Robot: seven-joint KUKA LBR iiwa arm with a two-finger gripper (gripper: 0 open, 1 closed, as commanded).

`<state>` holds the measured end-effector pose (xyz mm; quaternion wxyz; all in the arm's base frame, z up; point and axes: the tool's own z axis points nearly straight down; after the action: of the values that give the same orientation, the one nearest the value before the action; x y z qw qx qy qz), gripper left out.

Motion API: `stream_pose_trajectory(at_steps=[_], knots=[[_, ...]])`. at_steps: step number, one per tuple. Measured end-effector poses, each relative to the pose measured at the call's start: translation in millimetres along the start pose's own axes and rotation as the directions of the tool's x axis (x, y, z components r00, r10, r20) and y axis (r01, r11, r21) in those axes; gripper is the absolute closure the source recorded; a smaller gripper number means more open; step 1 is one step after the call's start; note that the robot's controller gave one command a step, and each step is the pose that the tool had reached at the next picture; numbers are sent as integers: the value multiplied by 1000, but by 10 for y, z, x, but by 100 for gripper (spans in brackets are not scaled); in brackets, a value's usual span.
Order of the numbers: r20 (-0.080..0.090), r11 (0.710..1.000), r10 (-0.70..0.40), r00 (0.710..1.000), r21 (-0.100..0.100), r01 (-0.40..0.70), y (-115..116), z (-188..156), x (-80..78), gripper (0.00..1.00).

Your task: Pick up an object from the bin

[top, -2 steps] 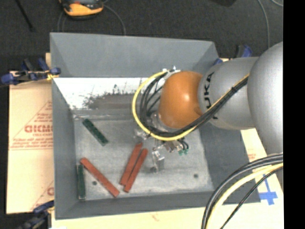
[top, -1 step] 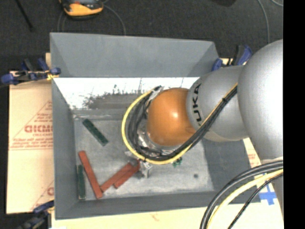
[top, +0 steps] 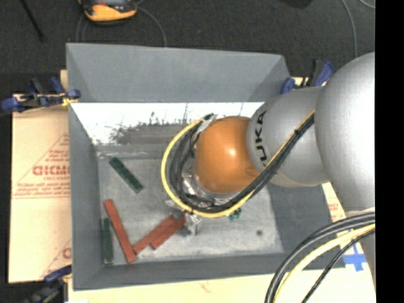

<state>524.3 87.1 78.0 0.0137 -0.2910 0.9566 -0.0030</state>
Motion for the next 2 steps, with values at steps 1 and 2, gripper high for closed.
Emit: stream_pose_trajectory(at_steps=[1, 2], knots=[[-26, 1000, -6, 1000, -14, 6, -27, -451, -52, 100], [-20, 1000, 19, 1000, -12, -19, -130, -652, -184, 0]])
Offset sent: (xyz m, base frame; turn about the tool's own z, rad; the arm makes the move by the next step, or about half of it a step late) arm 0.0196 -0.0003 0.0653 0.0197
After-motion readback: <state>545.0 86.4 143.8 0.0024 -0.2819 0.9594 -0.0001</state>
